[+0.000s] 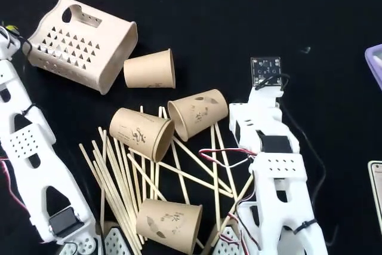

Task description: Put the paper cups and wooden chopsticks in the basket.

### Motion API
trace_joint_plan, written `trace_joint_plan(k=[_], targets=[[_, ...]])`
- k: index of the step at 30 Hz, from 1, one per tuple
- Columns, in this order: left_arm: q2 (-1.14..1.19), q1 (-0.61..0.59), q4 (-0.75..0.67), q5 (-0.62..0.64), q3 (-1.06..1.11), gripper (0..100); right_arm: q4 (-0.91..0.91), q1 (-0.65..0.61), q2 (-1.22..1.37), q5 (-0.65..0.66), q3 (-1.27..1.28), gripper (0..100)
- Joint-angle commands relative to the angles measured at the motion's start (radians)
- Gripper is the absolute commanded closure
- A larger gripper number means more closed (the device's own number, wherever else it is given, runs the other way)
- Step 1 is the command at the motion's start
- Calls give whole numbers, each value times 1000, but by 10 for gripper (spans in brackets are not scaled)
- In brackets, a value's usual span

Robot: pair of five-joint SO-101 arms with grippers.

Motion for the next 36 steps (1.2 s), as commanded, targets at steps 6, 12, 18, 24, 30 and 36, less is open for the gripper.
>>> trace_joint_plan(k=[6, 12, 18, 24, 30, 36], targets=[[-18, 93, 120, -213, -24, 741, -25, 11, -5, 11, -13, 875], [-74, 154, 245, -299, -25, 741, -25, 11, -5, 11, -13, 875], [-161, 214, 374, -348, -25, 741, -25, 11, -5, 11, -13, 875], [-196, 294, 428, -342, -24, 741, -6, 11, -7, 11, -105, 875], [-207, 318, 420, -342, -25, 741, 169, -43, 58, 11, -519, 875], [-195, 318, 420, -342, -18, 741, 249, -233, 323, 2, -872, 874]])
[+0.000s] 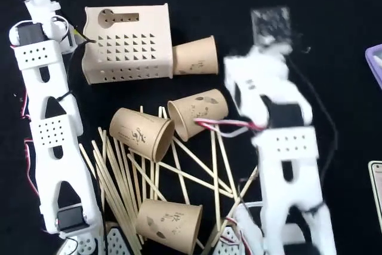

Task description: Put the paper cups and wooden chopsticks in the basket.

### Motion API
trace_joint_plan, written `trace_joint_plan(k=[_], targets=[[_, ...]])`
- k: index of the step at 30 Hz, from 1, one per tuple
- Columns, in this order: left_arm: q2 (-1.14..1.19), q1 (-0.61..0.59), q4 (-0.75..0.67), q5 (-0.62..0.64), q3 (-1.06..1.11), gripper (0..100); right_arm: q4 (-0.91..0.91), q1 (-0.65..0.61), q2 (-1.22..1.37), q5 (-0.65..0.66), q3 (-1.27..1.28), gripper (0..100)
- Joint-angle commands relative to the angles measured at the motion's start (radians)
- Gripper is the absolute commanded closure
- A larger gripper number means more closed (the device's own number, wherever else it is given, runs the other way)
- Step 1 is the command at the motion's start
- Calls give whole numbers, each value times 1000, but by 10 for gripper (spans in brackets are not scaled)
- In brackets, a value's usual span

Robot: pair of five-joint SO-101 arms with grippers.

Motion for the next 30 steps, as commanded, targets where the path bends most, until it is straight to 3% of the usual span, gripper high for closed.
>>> trace_joint_plan(k=[1, 7, 11, 14, 20, 30], targets=[[-74, 21, -3, -6, -18, 741, 5, -149, 214, 2, -255, 874], [-20, 22, 5, -9, -22, 741, -157, -230, 484, 2, -263, 874], [21, 16, -5, -11, -24, 741, -226, -135, 521, -2, -263, 877], [48, -1, -41, -8, -22, 741, -322, -63, 538, -107, -257, 877], [64, -39, -66, -5, -22, 760, -508, -58, 659, -193, -325, 876], [63, -25, -64, -5, -21, 762, -390, -43, 975, -153, -498, 875]])
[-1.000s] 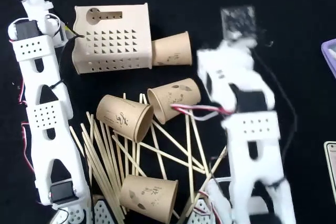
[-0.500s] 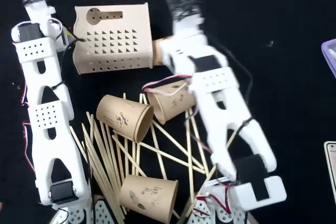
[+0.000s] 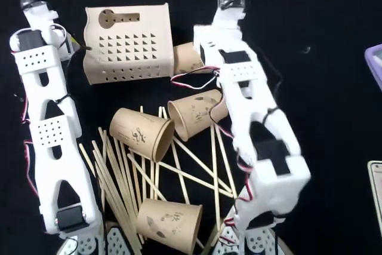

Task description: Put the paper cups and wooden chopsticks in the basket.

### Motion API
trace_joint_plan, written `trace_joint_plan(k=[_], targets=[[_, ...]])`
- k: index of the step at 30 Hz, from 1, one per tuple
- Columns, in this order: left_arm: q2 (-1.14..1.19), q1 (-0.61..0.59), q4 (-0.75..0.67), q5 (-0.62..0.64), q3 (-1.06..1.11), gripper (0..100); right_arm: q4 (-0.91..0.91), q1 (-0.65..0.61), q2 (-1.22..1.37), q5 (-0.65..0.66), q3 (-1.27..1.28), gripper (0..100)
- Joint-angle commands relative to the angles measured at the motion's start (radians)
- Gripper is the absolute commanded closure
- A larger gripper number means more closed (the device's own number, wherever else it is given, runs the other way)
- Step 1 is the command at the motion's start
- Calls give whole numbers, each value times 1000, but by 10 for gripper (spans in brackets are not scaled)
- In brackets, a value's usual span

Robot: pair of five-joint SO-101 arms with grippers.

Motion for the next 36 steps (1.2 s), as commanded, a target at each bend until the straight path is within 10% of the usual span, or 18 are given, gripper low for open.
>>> trace_joint_plan(k=[1, 24, 36], targets=[[-25, 10, -15, -5, -21, 763, 57, 28, 93, 63, -94, 875], [-34, 5, 11, -6, -22, 765, 1092, 187, -130, 227, -91, 878], [-35, 5, 11, -6, -24, 766, 1152, 436, -171, 431, -177, 876]])
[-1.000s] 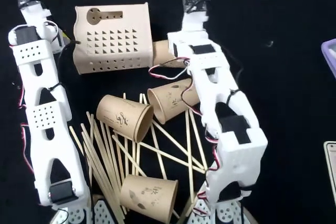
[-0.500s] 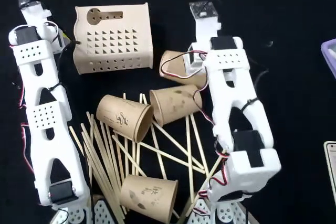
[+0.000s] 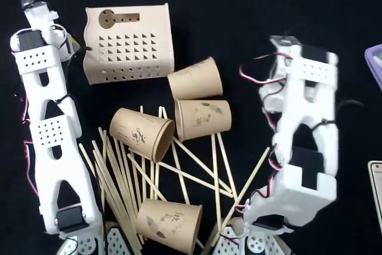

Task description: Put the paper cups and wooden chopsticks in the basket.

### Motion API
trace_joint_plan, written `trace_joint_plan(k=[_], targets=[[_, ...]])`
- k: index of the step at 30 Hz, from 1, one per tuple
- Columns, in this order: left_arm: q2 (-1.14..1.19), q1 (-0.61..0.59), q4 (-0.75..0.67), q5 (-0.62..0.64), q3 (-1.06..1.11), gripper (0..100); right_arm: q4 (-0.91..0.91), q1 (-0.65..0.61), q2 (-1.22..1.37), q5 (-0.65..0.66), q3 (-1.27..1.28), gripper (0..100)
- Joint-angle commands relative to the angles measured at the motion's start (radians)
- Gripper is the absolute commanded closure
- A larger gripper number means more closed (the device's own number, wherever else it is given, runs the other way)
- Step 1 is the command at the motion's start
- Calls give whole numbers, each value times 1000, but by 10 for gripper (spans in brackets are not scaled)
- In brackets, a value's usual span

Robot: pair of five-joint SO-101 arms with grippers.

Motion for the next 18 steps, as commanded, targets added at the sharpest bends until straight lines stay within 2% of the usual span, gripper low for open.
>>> trace_joint_plan(k=[1, 8, 16, 18], targets=[[-35, 4, 2, -6, -24, 766, -68, -31, -76, 2, -116, 877], [-35, 7, -2, -6, -24, 766, -457, -244, -65, -92, -142, 875], [-25, 59, -3, -5, -24, 766, -1191, -319, 71, -190, -76, 878], [-31, 81, 2, -5, -24, 766, -1289, -345, 136, -189, -90, 878]])
